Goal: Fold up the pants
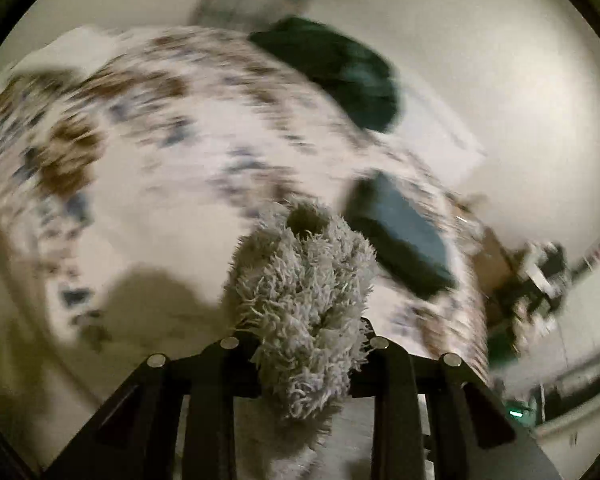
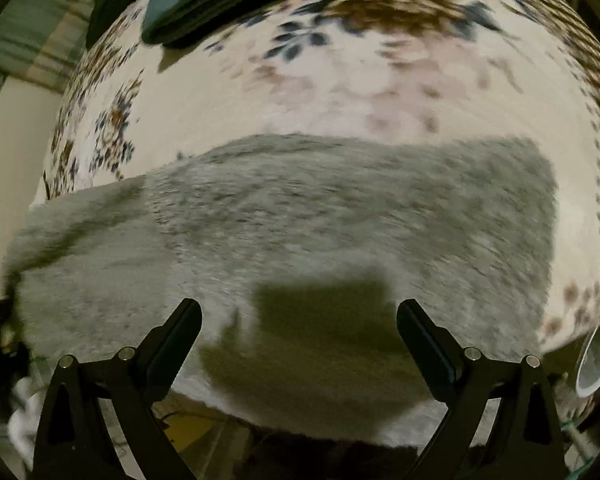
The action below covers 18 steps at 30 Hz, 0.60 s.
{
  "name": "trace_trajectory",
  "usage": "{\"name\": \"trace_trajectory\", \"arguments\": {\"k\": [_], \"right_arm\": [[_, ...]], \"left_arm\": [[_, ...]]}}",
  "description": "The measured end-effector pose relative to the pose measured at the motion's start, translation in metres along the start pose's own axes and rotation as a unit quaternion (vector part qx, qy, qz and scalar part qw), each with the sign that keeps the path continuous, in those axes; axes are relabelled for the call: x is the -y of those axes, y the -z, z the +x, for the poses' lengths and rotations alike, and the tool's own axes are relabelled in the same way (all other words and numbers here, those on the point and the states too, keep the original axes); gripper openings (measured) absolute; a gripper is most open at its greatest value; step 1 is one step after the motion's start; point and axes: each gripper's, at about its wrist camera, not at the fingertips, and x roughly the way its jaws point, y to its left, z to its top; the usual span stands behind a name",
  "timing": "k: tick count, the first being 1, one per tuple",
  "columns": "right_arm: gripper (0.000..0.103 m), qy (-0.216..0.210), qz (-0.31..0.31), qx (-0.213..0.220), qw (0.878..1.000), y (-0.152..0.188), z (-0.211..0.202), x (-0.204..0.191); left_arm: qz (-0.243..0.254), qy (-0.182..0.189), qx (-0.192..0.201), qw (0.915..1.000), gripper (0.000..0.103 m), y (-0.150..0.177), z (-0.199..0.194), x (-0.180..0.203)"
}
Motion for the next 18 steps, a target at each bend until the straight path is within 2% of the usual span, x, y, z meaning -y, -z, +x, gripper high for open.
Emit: {"name": "trace_trajectory", "arguments": {"k": [2,3,4,6,9,12,14,18], "right_arm": [[0.1,-0.005,0.021,0.012,1.0,0.004,-0.012,0.021],[0.1,-0.007,0.034,0.019,0.999,0.006,-0.02,0.034],[0.1,-0.008,0.045,0.025,0.999,0.008,-0.026,0.046],[0.1,-0.008,0.069,0.038,0.997,0.013,-0.041,0.074],[0.1,0.0,0.105,0.052,0.993,0.022,-0.062,0.12],[0.1,0.013,0.14,0.061,0.988,0.034,-0.08,0.17],[0.1,0.022,0.157,0.065,0.985,0.04,-0.089,0.196],[0.1,0.035,0.197,0.068,0.978,0.055,-0.105,0.247]], "left_arm": [[0.031,0.031,-0.013,0.9989,0.024,0.009,0.0,0.044],[0.055,0.058,-0.025,0.9965,0.024,0.02,0.002,0.075],[0.072,0.069,-0.033,0.9944,0.024,0.03,0.006,0.097],[0.108,0.102,-0.062,0.987,0.024,0.059,0.017,0.143],[0.152,0.129,-0.107,0.9741,0.024,0.11,0.041,0.198],[0.186,0.142,-0.153,0.9601,0.024,0.164,0.066,0.241],[0.215,0.137,-0.179,0.9501,0.024,0.201,0.084,0.265],[0.26,0.093,-0.235,0.9319,0.03,0.255,0.115,0.287]]}}
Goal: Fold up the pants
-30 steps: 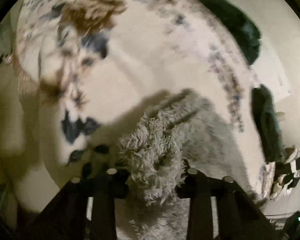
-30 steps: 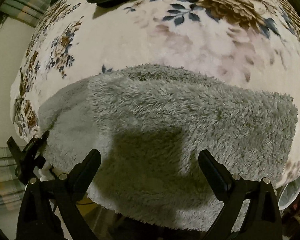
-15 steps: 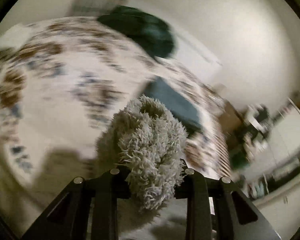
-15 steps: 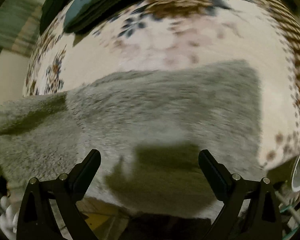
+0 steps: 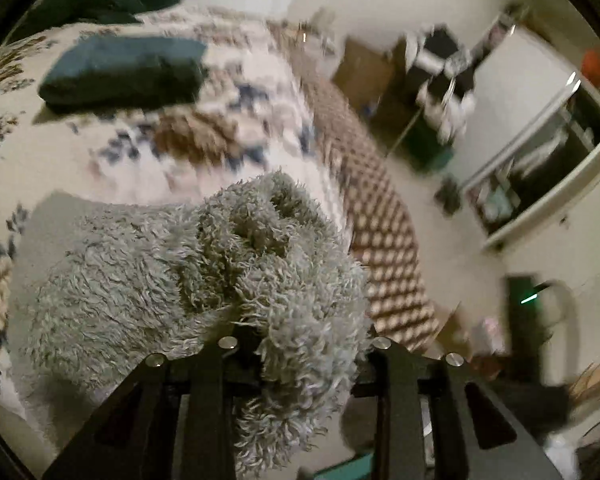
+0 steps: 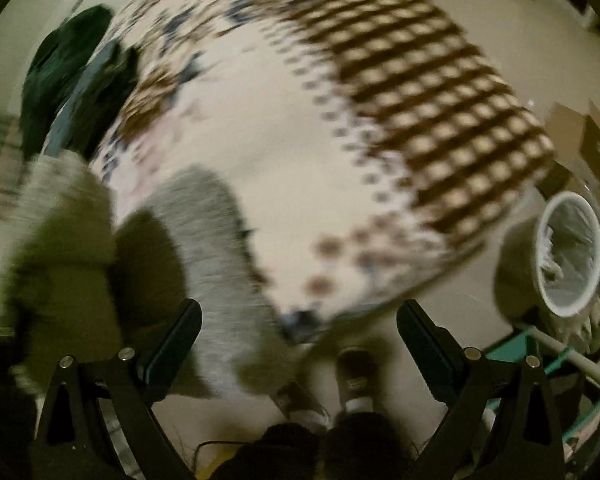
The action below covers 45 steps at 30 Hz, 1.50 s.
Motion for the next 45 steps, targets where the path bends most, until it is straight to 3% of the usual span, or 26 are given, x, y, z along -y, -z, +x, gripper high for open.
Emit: {"name": "trace_trajectory", "arguments": {"k": [2,4,6,9,11,14,18,22,24,25,26,31,33,34,35,37,39,42,44,45], "right_arm": [[0.1,-0.001,0.015,0.001,1.0,-0.004,-0.003,0.015],[0.1,-0.004,0.028,0.005,1.0,-0.007,-0.007,0.03],[0.1,-0.014,0.041,0.006,0.999,-0.01,-0.01,0.039],[0.1,-0.05,0.052,0.004,0.997,-0.012,-0.01,0.041],[0.1,-0.083,0.046,-0.003,0.995,-0.014,-0.006,0.03],[0.1,-0.129,0.022,-0.016,0.991,-0.015,0.002,0.002],[0.1,-0.186,-0.013,-0.037,0.982,-0.02,0.028,-0.048],[0.1,-0.184,-0.034,-0.09,0.978,-0.03,0.066,-0.085],[0.079,-0.202,-0.029,-0.094,0.974,-0.034,0.071,-0.092],[0.023,-0.203,-0.043,-0.089,0.974,-0.036,0.068,-0.098],[0.019,-0.186,-0.05,-0.075,0.978,-0.04,0.06,-0.1],[0.019,-0.127,-0.011,0.005,0.992,-0.061,0.032,-0.069],[0.026,-0.117,0.004,-0.026,0.993,-0.067,0.045,-0.058],[0.038,-0.119,0.019,-0.046,0.992,-0.067,0.052,-0.053],[0.061,-0.125,0.036,-0.055,0.99,-0.063,0.052,-0.044],[0.082,-0.152,0.054,-0.037,0.986,-0.052,0.043,-0.03],[0.086,-0.177,0.088,-0.04,0.979,-0.036,0.04,-0.011],[0.086,-0.192,0.143,-0.097,0.966,-0.008,0.068,0.016],[0.086,-0.204,0.186,-0.143,0.95,0.009,0.094,0.028],[0.085,-0.231,0.212,-0.148,0.938,0.017,0.104,0.032]], "left_arm": [[0.001,-0.013,-0.035,0.9993,0.042,0.006,0.014,0.006],[0.003,-0.005,-0.047,0.9989,0.08,0.007,0.014,0.012],[0.009,0.003,-0.043,0.999,0.094,0.003,0.004,0.016],[0.005,0.024,-0.045,0.9987,0.094,-0.012,-0.025,0.013],[-0.007,0.02,-0.04,0.999,0.095,-0.027,-0.035,-0.007],[-0.042,-0.034,-0.024,0.9982,0.095,-0.047,-0.059,-0.064],[-0.079,-0.132,-0.046,0.987,0.095,-0.068,-0.049,-0.151],[-0.084,-0.16,-0.098,0.9786,0.095,-0.07,-0.014,-0.194],[-0.089,-0.148,-0.113,0.9784,0.095,-0.069,-0.001,-0.2],[-0.094,-0.145,-0.115,0.9782,0.095,-0.068,0.001,-0.201],[-0.095,-0.142,-0.116,0.9786,0.095,-0.068,0.003,-0.2],[-0.092,-0.111,-0.118,0.9824,0.096,-0.076,0.026,-0.19],[-0.083,-0.115,-0.13,0.9813,0.096,-0.076,0.045,-0.185],[-0.08,-0.119,-0.136,0.9803,0.096,-0.077,0.052,-0.186],[-0.08,-0.12,-0.14,0.9795,0.096,-0.078,0.058,-0.185],[-0.085,-0.114,-0.144,0.9793,0.096,-0.079,0.062,-0.187],[-0.087,-0.112,-0.143,0.9796,0.096,-0.08,0.062,-0.188],[-0.095,-0.106,-0.142,0.9796,0.096,-0.079,0.063,-0.19],[-0.101,-0.102,-0.142,0.9794,0.096,-0.078,0.064,-0.192],[-0.1,-0.104,-0.142,0.9793,0.096,-0.078,0.064,-0.192]]}}
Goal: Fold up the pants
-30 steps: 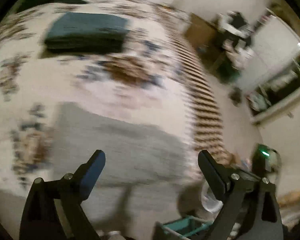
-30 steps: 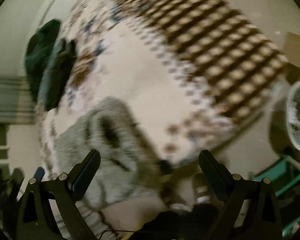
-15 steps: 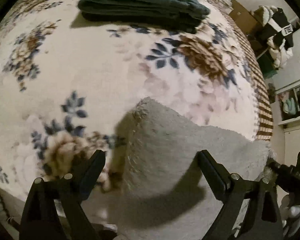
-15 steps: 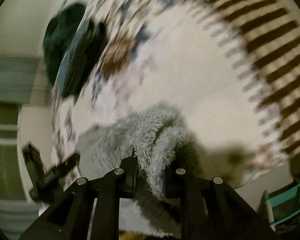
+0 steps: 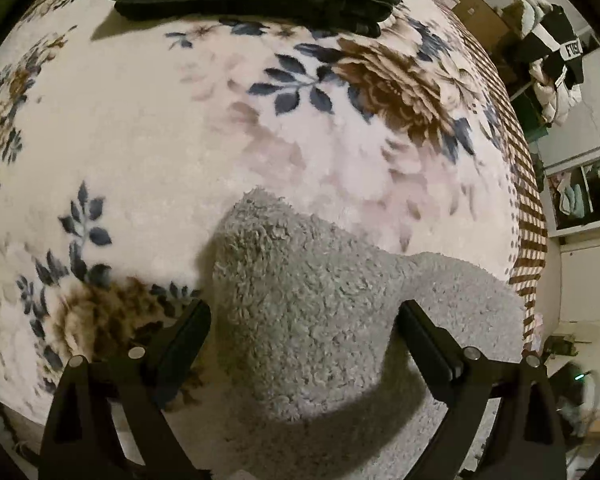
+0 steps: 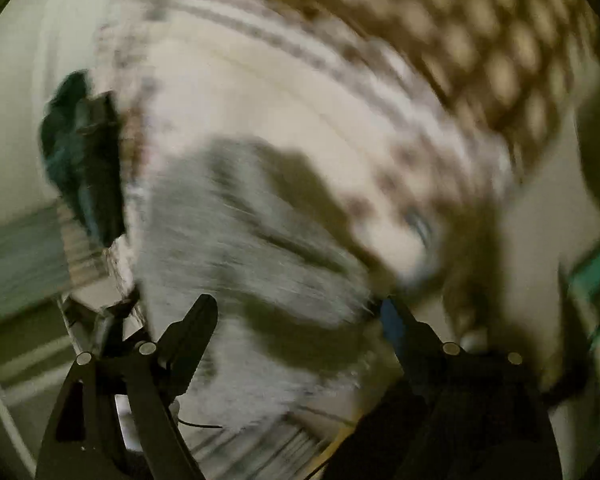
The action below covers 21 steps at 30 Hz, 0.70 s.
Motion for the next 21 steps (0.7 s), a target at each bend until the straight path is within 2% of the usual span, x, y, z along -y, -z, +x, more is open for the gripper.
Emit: {"name": "trace_trajectory", "arguments": {"k": [1,2,3,7,10,12,13,14,15,17,18,20,21], "right_arm": [[0.067,-0.031,0.006,0.007,0.999,0.004,0.004,0.004],[0.018,-0.039,-0.001,0.021,0.999,0.01,0.004,0.003],[0.012,-0.035,-0.005,0.032,0.999,0.015,0.0,0.001],[0.01,-0.019,-0.011,0.078,0.997,0.044,-0.032,0.001],[0.01,0.052,-0.029,0.082,0.995,0.049,-0.035,0.009],[0.01,0.097,-0.045,0.052,0.993,0.04,-0.017,0.012],[0.021,0.115,-0.062,0.031,0.991,0.036,-0.008,0.008],[0.035,0.139,-0.086,0.011,0.986,0.033,-0.003,0.001],[0.044,0.161,-0.107,0.007,0.981,0.032,-0.006,-0.008],[0.063,0.155,-0.155,0.024,0.975,0.034,-0.023,-0.032],[0.068,0.144,-0.18,0.04,0.972,0.036,-0.035,-0.044],[0.087,0.107,-0.206,0.068,0.97,0.037,-0.055,-0.06],[0.088,0.09,-0.209,0.078,0.971,0.031,-0.06,-0.066]], "left_arm": [[0.002,-0.001,0.001,1.0,0.096,0.0,0.0,0.001],[0.005,-0.001,0.001,1.0,0.096,-0.001,0.0,0.001],[0.009,-0.002,0.001,1.0,0.096,-0.001,0.0,0.002],[0.02,-0.006,0.003,0.9998,0.096,-0.004,0.0,0.005],[0.028,-0.001,-0.001,0.9996,0.096,-0.006,0.003,0.008],[0.038,0.001,-0.005,0.9992,0.096,-0.005,0.003,0.013],[0.043,0.0,-0.005,0.9991,0.096,-0.005,0.001,0.015],[0.046,0.002,-0.007,0.9989,0.096,-0.004,-0.002,0.016],[0.047,0.01,-0.009,0.9988,0.096,-0.004,-0.006,0.017],[0.045,0.026,-0.005,0.9986,0.096,-0.004,-0.019,0.017],[0.045,0.037,-0.001,0.9983,0.096,-0.004,-0.027,0.016],[0.045,0.04,0.009,0.9982,0.096,-0.007,-0.035,0.015],[0.043,0.04,0.012,0.9982,0.096,-0.009,-0.036,0.014]]}}
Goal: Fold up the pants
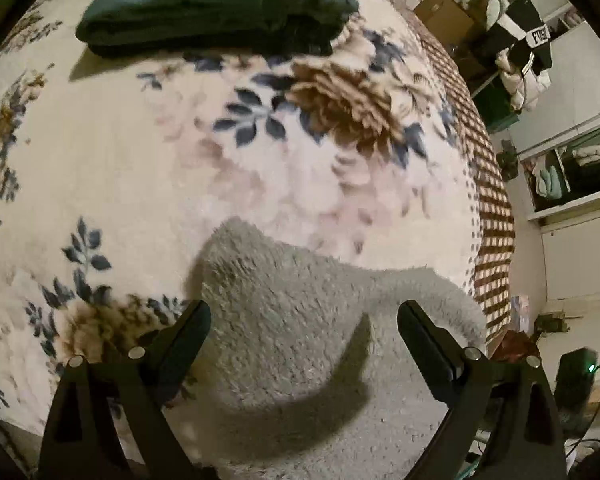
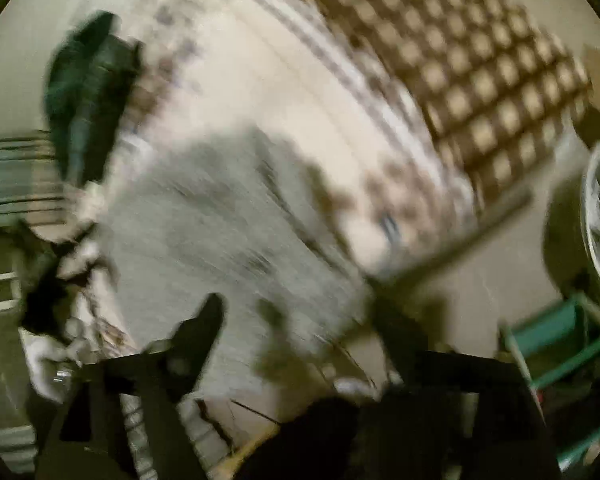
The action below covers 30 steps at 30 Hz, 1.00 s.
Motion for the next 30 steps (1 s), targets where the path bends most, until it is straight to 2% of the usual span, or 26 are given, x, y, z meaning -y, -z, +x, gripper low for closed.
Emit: {"name": "trace_trajectory", "arguments": {"k": [4,7,8,9,10,13,15,19,21,22,23,25,27,30], "right_arm": [[0.088,-0.039,0.012,0.009,0.999,-0.04,0.021,0.001],[0.088,-0.074,0.022,-0.044,0.996,-0.07,0.068,-0.005],[0.079,-0.081,0.016,-0.052,0.995,-0.074,0.077,-0.008],[0.067,-0.065,0.0,-0.045,0.997,-0.077,0.084,-0.011],[0.041,-0.054,-0.013,-0.037,0.998,-0.081,0.086,-0.015],[0.036,-0.031,-0.022,-0.005,0.999,-0.086,0.087,-0.021],[0.034,-0.008,-0.004,0.001,1.0,-0.091,0.096,-0.013],[0.036,0.025,-0.001,-0.026,0.999,-0.095,0.115,-0.013],[0.056,0.026,0.009,-0.038,0.999,-0.092,0.105,-0.014],[0.075,0.017,0.016,-0.039,0.999,-0.089,0.098,-0.012],[0.082,0.004,0.02,-0.035,0.999,-0.084,0.089,-0.009],[0.082,-0.001,0.034,-0.029,0.999,-0.068,0.069,0.003],[0.082,-0.006,0.077,-0.033,0.996,-0.047,0.055,0.025],[0.082,-0.049,0.15,-0.044,0.986,-0.013,0.056,0.056]], "left_arm": [[-0.02,-0.014,-0.004,0.9997,0.096,-0.011,0.017,-0.014],[-0.038,-0.023,-0.016,0.9989,0.096,-0.017,0.037,-0.027],[-0.042,-0.027,-0.021,0.9986,0.096,-0.018,0.043,-0.032],[-0.043,-0.032,-0.023,0.9983,0.096,-0.019,0.047,-0.036],[-0.047,-0.035,-0.026,0.998,0.096,-0.02,0.051,-0.04],[-0.064,-0.038,-0.031,0.9967,0.096,-0.024,0.062,-0.055],[-0.078,-0.028,-0.039,0.9958,0.096,-0.025,0.07,-0.062],[-0.08,-0.023,-0.046,0.9955,0.096,-0.025,0.072,-0.059],[-0.076,-0.02,-0.035,0.9963,0.096,-0.023,0.059,-0.057],[-0.076,-0.018,-0.031,0.9964,0.096,-0.022,0.053,-0.056],[-0.079,-0.011,-0.025,0.9965,0.096,-0.019,0.045,-0.057],[-0.087,0.003,-0.008,0.9962,0.096,-0.007,0.024,-0.059],[-0.096,0.017,0.004,0.9953,0.096,0.008,0.008,-0.06],[-0.115,0.033,0.008,0.9928,0.096,0.038,-0.007,-0.06]]}}
